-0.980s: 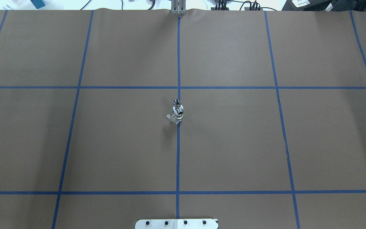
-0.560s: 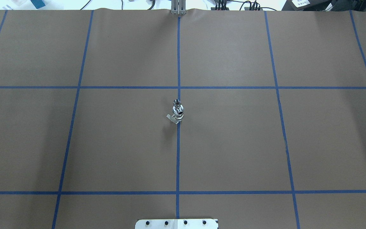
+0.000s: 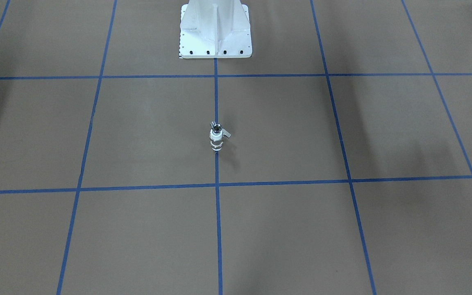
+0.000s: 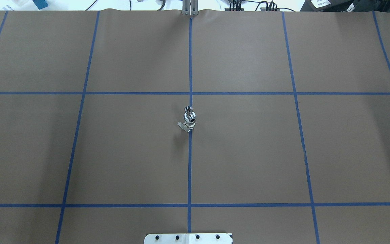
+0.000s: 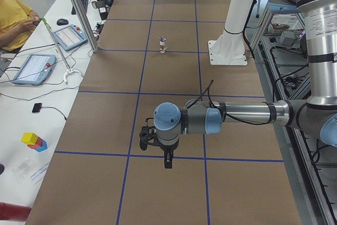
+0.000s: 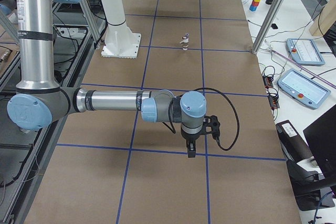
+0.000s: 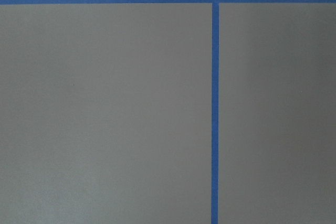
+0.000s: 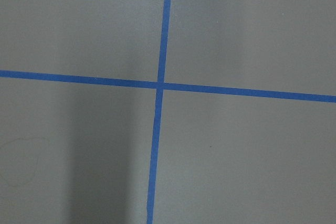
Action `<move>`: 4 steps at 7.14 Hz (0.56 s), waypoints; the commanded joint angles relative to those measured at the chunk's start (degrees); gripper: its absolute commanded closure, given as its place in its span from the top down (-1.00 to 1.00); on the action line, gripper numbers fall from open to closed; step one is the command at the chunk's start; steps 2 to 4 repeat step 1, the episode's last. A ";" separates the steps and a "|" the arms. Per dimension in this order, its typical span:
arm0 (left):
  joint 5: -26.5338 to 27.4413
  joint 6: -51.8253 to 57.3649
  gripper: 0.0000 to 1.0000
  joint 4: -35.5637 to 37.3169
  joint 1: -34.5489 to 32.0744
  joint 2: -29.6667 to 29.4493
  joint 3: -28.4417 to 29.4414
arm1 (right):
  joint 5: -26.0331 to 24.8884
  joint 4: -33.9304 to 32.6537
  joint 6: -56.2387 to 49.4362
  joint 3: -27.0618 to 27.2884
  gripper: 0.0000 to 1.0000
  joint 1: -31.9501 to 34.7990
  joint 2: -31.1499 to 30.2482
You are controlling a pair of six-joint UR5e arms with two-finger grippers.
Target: Assemble PPR valve and pipe with both arms
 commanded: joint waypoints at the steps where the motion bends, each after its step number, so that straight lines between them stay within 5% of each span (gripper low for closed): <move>1: 0.00 0.09 0.99 0.00 0.00 -0.20 0.08 | -0.07 -0.03 0.05 -0.19 1.00 0.00 -0.38; 4: 0.00 0.09 0.99 0.00 0.00 -0.20 0.08 | -0.07 -0.03 0.05 -0.19 1.00 0.00 -0.38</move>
